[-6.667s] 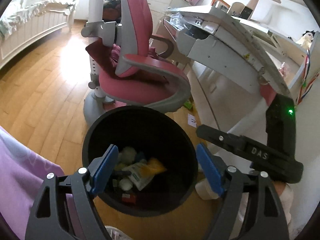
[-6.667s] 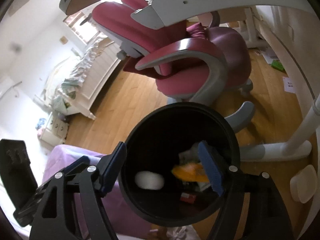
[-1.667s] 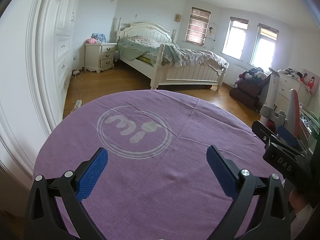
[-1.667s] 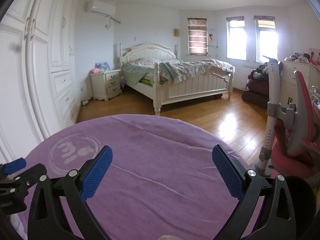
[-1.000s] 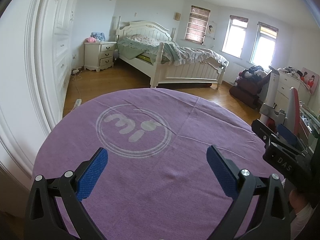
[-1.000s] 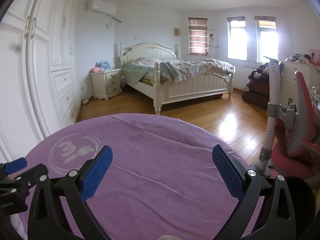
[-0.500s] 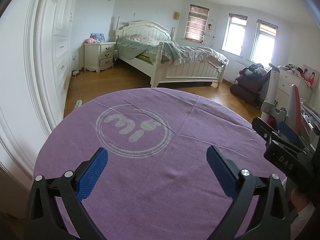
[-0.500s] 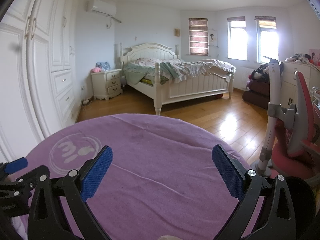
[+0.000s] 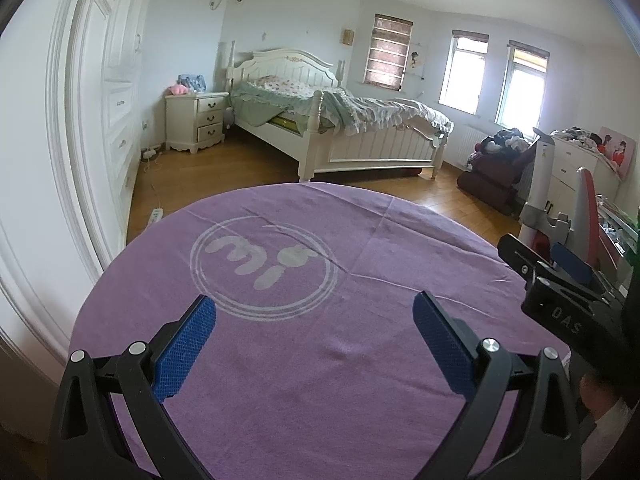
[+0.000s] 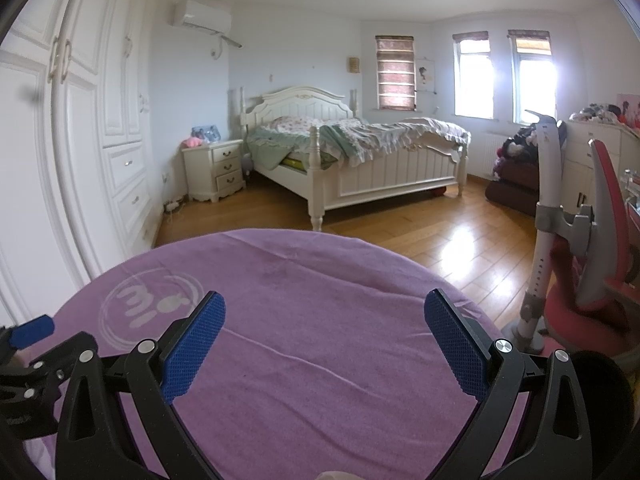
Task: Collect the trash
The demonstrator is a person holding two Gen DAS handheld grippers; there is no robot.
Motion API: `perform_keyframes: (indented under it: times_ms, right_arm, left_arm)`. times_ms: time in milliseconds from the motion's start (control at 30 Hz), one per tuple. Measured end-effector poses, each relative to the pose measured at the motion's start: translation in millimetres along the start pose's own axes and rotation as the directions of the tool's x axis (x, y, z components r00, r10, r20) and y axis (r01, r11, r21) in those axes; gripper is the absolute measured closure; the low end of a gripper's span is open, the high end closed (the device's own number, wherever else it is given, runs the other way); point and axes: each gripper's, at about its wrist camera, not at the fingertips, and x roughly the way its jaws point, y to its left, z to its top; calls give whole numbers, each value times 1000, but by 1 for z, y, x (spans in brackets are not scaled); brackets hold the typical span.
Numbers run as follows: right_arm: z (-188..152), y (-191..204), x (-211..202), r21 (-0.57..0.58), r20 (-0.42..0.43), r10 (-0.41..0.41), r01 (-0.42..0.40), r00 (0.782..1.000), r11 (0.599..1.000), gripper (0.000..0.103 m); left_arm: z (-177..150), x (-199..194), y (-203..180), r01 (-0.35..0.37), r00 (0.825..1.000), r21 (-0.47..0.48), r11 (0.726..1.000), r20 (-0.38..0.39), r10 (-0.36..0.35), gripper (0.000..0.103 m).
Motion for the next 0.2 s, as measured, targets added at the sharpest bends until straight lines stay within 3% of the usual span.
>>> perform_keyframes:
  times_ms: [200]
  right_arm:
    - [0,2,0,1,1,0,0,1000,1000,5]
  left_arm:
    - [3,1,3,5,1000,-9,1000,-1,-5,5]
